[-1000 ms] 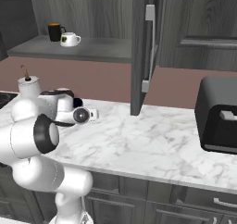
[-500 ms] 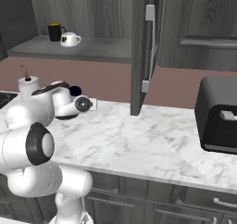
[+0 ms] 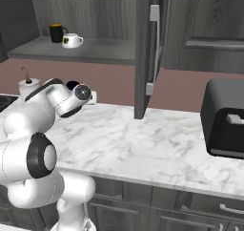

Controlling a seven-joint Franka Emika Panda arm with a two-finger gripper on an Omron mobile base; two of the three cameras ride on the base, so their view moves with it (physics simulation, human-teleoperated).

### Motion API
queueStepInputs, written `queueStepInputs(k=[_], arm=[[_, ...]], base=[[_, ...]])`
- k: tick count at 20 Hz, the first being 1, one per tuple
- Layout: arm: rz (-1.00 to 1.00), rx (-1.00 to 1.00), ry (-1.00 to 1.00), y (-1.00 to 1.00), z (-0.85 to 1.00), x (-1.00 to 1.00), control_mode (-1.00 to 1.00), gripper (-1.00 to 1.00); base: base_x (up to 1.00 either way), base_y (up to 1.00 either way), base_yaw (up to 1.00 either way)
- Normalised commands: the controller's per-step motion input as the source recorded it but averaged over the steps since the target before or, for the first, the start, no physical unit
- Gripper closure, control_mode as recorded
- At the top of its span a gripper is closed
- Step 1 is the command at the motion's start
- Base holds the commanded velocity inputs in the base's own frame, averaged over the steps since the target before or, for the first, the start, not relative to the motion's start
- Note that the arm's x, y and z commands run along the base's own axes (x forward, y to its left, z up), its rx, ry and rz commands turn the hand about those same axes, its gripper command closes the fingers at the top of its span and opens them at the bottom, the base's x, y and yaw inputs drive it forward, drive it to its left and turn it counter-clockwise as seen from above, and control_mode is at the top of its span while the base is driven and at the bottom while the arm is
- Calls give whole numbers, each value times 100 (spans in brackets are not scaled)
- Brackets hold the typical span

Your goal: Pick the mug on the counter and place it in the cabinet with the handle facing the right, like the mugs already inside.

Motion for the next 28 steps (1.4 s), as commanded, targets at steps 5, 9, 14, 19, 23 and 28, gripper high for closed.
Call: queueStepInputs(k=[5,9,14,19,23,28], arm=[[6,0,1,1,41,0,-100,100],[9,0,0,0,39,0,-100,100],[15,0,0,1,24,-2,-100,100],[16,0,0,3,16,-17,-100,100],[15,0,0,9,15,-33,-100,100],[12,-2,0,17,14,-41,-100,100]], base=[[0,0,0],[0,0,0],[0,0,0],[0,0,0],[0,0,0],[0,0,0]])
